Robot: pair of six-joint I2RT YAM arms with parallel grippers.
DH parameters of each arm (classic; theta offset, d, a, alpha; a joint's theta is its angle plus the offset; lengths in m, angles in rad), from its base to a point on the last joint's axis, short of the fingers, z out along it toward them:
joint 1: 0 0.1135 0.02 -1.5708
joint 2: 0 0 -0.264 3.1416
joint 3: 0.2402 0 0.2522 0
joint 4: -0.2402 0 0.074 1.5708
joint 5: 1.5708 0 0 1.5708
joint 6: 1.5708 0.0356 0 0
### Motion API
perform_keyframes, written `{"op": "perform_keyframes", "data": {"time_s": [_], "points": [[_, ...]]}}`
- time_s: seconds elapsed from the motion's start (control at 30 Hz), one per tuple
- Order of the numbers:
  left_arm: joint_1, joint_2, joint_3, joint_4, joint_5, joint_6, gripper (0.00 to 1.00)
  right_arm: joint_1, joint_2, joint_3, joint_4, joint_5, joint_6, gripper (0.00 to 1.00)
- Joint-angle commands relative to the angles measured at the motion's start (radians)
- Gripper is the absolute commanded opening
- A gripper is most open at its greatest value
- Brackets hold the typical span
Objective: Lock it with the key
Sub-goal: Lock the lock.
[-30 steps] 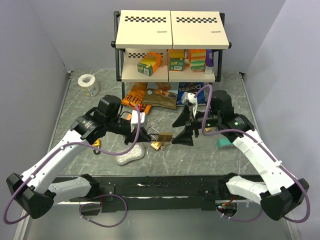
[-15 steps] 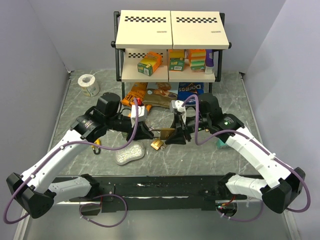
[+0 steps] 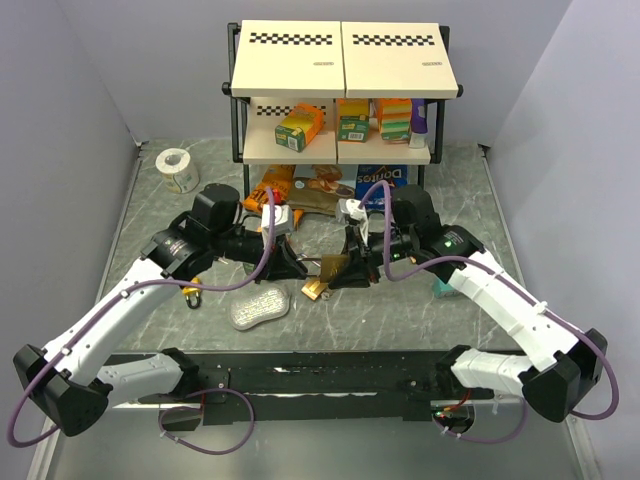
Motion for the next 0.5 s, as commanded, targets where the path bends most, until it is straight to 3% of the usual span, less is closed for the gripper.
{"op": "perform_keyframes", "data": {"time_s": [0.0, 0.27, 0.47], "points": [[-0.077, 0.018, 0.01, 0.322, 0.086, -0.116, 0.01, 0.061, 0.045, 0.067, 0.161, -0.037, 0.023, 0.0], [-0.134, 0.024, -0.068, 0.478, 0.058, -0.165, 0.01, 0.087, 0.077, 0.092, 0.289, -0.04, 0.083, 0.0], [-0.146, 0.053, -0.081, 0.551, 0.072, -0.271, 0.01, 0.106, 0.073, 0.075, 0.35, 0.044, 0.078, 0.0]]}}
